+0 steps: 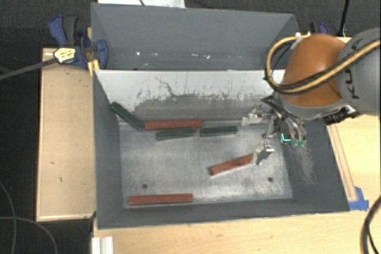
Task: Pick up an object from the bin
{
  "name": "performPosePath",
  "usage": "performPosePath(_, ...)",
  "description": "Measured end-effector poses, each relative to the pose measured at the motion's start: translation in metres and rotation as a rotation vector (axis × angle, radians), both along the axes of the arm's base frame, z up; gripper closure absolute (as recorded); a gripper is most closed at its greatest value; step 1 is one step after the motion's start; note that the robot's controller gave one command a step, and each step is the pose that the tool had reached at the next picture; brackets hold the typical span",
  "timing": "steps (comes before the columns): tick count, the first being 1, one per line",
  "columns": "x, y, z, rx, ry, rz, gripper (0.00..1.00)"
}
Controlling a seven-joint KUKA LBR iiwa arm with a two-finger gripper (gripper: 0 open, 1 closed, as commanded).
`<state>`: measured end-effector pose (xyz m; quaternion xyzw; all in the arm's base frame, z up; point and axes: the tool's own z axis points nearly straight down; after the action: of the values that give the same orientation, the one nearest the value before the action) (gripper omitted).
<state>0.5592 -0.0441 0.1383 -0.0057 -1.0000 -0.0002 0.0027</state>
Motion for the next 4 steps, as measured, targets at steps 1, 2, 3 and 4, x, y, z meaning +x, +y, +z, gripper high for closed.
performPosePath(1,0.002,0.0,0.004,-0.001,-0.008,0.001,0.0)
performPosePath(2,-0.007,0.003,-0.063,-0.001,-0.022,-0.102,1.0)
performPosePath(3,-0.007,0.003,-0.063,-0.001,-0.022,-0.101,1.0)
performPosePath(4,-0.013,-0.023,0.052,-0.001,-0.007,-0.145,1.0)
